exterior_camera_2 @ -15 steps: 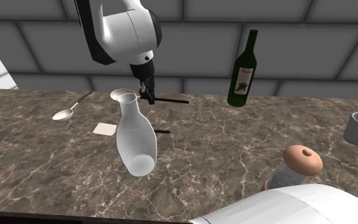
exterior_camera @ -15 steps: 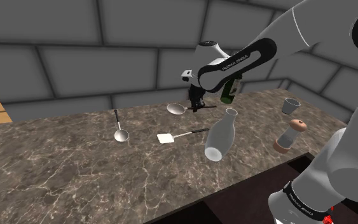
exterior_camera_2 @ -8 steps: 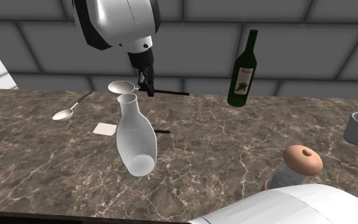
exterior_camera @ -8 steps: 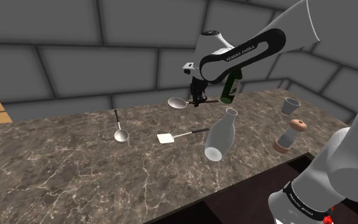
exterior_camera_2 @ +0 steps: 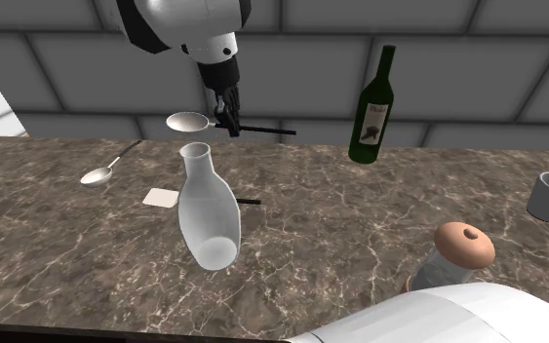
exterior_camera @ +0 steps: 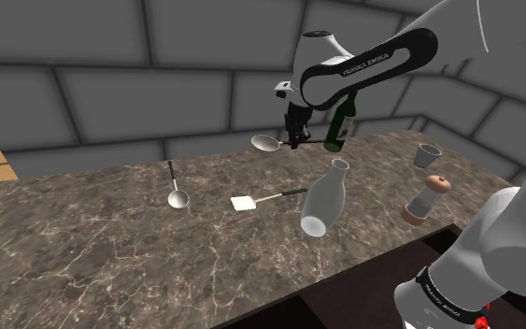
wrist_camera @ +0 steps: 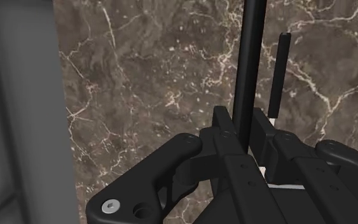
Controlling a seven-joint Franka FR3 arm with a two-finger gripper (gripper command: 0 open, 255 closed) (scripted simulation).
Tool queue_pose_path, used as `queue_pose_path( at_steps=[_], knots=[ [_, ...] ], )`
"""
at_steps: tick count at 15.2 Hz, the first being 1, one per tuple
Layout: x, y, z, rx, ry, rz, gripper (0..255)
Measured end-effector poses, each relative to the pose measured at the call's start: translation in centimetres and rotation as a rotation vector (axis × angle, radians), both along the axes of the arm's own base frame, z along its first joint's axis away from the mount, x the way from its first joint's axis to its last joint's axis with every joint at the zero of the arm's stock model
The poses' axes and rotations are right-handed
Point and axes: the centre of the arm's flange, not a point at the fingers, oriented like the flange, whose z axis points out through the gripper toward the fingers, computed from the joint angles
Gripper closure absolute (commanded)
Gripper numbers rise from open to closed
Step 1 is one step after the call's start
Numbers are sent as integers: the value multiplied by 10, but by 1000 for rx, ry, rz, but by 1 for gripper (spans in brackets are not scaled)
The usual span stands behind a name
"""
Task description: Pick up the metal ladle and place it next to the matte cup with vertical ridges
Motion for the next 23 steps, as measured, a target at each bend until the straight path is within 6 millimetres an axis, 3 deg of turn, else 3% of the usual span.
queue_pose_path(
  at_steps=[23],
  knots=[
    [-180, -241, 4, 0, 0, -2, 255]
  ],
)
